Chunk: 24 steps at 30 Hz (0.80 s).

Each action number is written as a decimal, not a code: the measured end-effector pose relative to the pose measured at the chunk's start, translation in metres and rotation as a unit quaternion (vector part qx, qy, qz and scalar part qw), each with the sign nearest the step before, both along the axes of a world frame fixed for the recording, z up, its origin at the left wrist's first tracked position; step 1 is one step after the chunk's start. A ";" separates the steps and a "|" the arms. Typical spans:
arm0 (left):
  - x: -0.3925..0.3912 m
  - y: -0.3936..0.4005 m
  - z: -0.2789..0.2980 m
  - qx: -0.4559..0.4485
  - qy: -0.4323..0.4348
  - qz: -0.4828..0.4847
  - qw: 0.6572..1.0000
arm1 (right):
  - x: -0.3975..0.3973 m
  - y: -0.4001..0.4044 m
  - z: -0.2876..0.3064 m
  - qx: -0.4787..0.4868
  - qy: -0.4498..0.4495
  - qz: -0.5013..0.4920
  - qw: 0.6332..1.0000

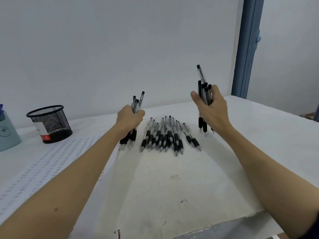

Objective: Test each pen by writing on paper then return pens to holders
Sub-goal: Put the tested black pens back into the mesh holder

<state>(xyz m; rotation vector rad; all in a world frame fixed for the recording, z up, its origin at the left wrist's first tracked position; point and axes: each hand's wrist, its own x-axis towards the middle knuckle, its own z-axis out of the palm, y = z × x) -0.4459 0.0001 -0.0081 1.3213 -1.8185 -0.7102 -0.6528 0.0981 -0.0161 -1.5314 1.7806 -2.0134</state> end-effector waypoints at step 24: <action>0.000 0.026 0.002 -0.100 0.224 0.007 0.969 | 0.001 0.001 0.007 0.056 -0.159 0.005 0.986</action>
